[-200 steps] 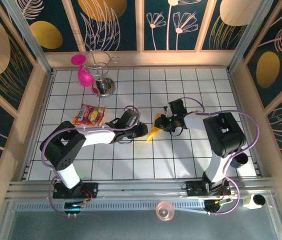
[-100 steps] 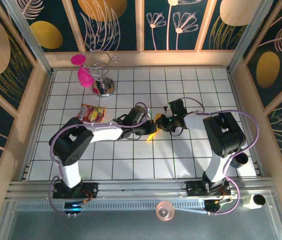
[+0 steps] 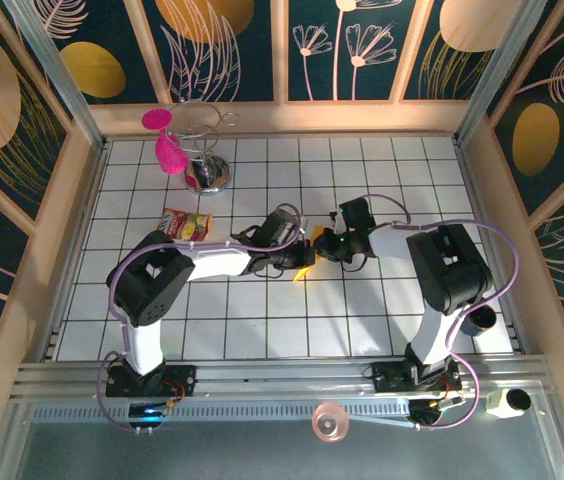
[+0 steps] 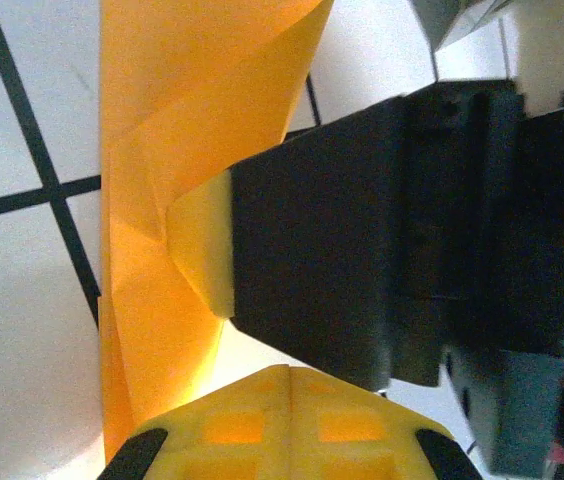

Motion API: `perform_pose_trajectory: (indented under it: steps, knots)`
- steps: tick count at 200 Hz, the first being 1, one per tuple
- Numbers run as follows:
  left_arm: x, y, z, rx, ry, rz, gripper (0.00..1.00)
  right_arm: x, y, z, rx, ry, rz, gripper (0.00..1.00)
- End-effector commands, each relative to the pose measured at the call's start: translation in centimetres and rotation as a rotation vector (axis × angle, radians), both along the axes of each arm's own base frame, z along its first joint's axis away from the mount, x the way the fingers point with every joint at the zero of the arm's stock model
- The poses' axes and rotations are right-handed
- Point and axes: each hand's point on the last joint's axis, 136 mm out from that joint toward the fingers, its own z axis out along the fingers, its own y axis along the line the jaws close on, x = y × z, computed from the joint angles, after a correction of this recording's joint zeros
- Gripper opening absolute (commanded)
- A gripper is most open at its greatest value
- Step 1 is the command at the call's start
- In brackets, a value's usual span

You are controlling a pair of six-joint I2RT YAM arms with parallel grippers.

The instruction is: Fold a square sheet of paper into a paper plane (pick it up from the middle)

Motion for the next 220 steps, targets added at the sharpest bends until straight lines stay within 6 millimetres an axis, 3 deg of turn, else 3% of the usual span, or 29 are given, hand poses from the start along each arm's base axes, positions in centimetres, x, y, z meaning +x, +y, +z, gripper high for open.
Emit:
perform_pose_trajectory:
  steps: [1, 30, 95, 220]
  knots:
    - [-1.0, 1.1, -1.4, 0.049, 0.021, -0.002, 0.00, -2.3, -1.3, -3.1, -0.080, 0.098, 0.000, 0.14]
    - [-1.1, 1.0, -0.5, 0.019, 0.003, 0.001, 0.00, -2.3, -1.3, -3.2, -0.079, 0.100, 0.000, 0.13]
    - [0.0, -0.5, -1.0, 0.023, 0.000, -0.024, 0.00, -2.4, -1.5, -3.1, -0.084, 0.102, -0.003, 0.14]
    - [-1.4, 1.1, -4.4, 0.107, 0.071, -0.029, 0.00, -2.5, -1.5, -3.5, -0.088, 0.112, -0.004, 0.13]
